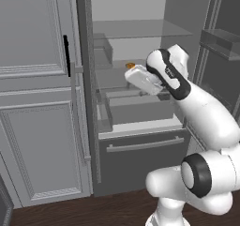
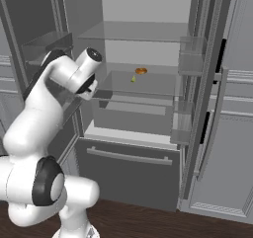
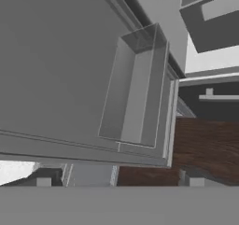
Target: Grab a lemon wedge from the fridge and one ice cube from the ice bowl, and put them in the glass of lemonade.
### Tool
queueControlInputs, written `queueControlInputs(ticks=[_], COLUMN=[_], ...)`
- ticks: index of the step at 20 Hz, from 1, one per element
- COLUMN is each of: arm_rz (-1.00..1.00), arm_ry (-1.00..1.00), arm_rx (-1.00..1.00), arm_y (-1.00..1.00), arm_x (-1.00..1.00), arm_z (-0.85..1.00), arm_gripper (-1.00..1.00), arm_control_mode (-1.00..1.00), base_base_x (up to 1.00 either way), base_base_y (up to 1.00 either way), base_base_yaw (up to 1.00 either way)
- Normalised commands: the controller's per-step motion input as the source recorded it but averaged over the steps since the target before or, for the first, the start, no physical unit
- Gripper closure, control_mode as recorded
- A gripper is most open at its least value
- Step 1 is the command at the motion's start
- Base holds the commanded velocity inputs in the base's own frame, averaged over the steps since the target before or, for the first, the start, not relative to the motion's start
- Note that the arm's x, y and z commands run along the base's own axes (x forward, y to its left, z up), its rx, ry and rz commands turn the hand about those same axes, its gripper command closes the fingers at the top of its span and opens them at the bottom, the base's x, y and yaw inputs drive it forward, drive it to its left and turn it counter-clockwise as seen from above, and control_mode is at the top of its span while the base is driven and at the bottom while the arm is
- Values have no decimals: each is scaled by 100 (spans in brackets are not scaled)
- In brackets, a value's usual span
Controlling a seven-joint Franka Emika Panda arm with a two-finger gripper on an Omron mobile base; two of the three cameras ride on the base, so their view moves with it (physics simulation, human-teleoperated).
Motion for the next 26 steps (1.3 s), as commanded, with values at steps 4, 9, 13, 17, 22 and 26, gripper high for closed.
queueControlInputs(ticks=[4,9,13,17,22,26], arm_rz=[-5,-1,0,0,0,-8], arm_ry=[-3,-11,-1,0,0,0], arm_rx=[-28,-32,-28,-16,-8,-8], arm_y=[-79,-37,-7,-33,-19,-18], arm_x=[-36,-71,-80,-72,-74,-75], arm_z=[0,-8,8,2,21,0], arm_gripper=[-100,-100,-100,-100,-100,-100], arm_control_mode=[-100,-100,-100,-100,-100,-100], base_base_x=[0,0,0,0,0,0], base_base_y=[0,0,0,0,0,0], base_base_yaw=[0,0,0,0,0,0])
